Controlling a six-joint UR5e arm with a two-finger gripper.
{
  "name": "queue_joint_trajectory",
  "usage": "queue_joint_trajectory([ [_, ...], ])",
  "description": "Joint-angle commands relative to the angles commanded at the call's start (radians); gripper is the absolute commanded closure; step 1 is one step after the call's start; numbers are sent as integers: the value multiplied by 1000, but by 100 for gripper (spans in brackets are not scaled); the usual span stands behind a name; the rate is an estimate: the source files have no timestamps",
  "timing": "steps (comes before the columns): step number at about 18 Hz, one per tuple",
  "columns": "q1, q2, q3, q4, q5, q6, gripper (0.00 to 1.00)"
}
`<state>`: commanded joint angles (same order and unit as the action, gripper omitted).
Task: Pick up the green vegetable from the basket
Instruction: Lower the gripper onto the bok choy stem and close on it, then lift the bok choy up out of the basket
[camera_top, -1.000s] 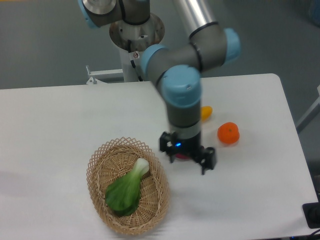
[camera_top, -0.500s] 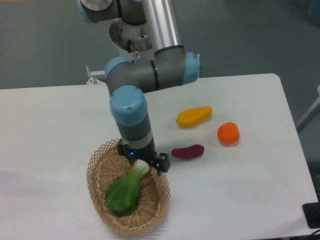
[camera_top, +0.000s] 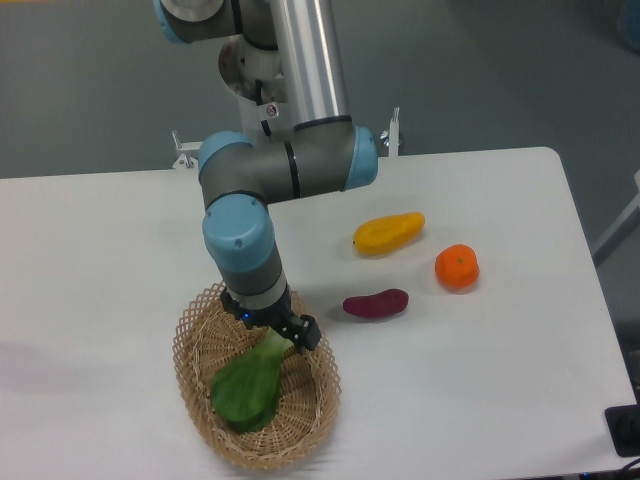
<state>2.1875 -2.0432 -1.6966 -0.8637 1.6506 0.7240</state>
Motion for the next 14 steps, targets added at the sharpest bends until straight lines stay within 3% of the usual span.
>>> queue_joint_trajectory([
  [6,0,-17,-29,54,3,-2,0],
  [13,-2,-18,-35,66,3,-3,0],
  [14,-2,-20,-29,68,3,-3,15],
])
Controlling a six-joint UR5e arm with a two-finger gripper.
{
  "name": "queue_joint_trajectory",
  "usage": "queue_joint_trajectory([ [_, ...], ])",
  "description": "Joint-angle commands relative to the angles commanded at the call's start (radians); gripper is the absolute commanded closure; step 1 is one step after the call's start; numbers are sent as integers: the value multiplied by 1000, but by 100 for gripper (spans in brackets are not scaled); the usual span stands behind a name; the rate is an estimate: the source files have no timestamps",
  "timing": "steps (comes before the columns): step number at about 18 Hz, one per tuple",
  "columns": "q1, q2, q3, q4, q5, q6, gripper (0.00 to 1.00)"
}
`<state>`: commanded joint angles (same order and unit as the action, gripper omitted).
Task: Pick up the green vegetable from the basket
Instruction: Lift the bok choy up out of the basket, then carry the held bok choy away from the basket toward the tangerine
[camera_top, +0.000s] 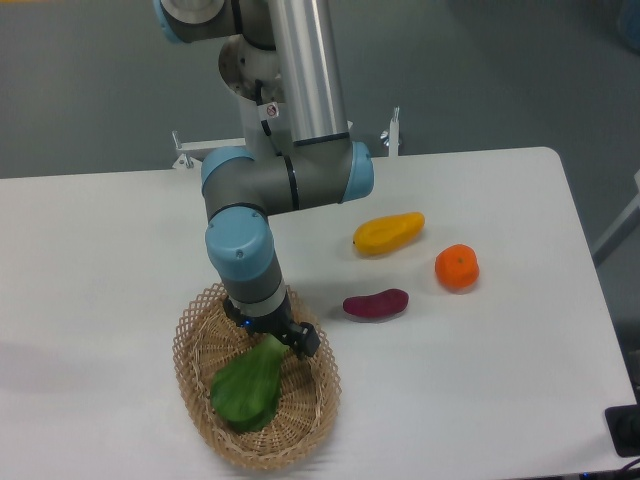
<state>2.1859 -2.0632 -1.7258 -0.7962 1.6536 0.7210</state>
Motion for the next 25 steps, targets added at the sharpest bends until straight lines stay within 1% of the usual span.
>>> queue_joint_trajectory([
  [1,0,0,2,2,-3,3,40],
  [2,0,0,2,2,-2,5,57],
  [3,0,0,2,3,-2,5,66],
  [5,0,-2,5,2,-2,5,69],
  [6,0,-2,5,2,-2,8,72],
  [11,2,12,8,2,-3,35,72],
  [13,6,32,24,-5,-6,63,72],
  [15,26,73,60,-26,-12,107,72],
  [17,34,92,69,-29,-23,149,72],
  [19,61,104,78,-31,-32,169,72],
  [21,96,117,103,-32,-55,170,72],
  [22,115,120,120,-41,-72,179,72],
  [25,170,121,172,-116,-89,280,72],
])
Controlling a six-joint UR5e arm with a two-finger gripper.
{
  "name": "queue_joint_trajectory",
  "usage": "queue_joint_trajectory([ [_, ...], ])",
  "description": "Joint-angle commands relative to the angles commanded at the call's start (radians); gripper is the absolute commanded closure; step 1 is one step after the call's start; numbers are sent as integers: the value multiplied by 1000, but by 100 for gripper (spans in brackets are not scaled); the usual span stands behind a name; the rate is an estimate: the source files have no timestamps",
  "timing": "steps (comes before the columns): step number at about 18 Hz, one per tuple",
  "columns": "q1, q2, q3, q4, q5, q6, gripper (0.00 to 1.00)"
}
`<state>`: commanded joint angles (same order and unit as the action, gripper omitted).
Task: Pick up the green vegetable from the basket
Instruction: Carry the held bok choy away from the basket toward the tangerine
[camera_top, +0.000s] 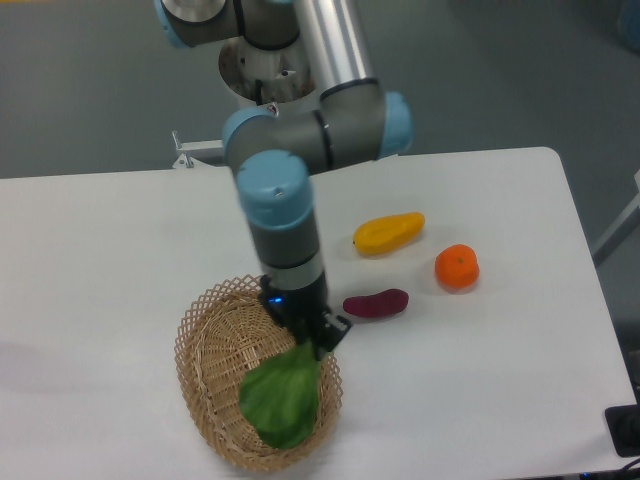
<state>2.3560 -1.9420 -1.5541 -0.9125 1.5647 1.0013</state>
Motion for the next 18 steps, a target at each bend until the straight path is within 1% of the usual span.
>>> queue_joint_trajectory([
  [3,60,0,52,-89,0,72,72],
  [5,103,0,66,-127,-2,158,72],
  [9,193,-2,65,-131,-3,296,72],
  [12,262,-3,60,-131,-21,425,71],
  [14,307,-11,62,-131,-40,486,71],
  [16,333,-14,60,-129,-52,545,71],
  [18,345,-15,55,-129,-54,560,71],
])
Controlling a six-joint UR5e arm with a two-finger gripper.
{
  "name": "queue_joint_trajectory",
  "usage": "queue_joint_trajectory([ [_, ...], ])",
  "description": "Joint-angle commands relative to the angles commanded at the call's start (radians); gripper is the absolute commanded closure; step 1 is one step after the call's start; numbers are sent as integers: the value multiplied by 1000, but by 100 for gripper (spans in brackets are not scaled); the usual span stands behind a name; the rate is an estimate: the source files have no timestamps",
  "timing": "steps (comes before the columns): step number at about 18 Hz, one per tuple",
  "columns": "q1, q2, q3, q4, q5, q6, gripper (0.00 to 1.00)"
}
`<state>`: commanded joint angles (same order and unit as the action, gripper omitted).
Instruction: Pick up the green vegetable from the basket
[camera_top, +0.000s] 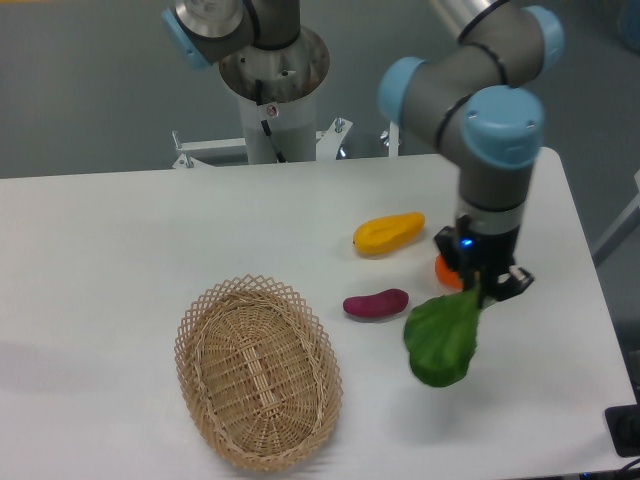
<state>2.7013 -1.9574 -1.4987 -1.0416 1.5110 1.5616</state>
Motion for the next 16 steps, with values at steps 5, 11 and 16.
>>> queue_joint_trajectory([
  [5,0,-12,-3,0,2,0,71],
  [11,-2,-15,-2,0,2,0,70],
  [16,-2,-17,-3,0,0,0,70],
])
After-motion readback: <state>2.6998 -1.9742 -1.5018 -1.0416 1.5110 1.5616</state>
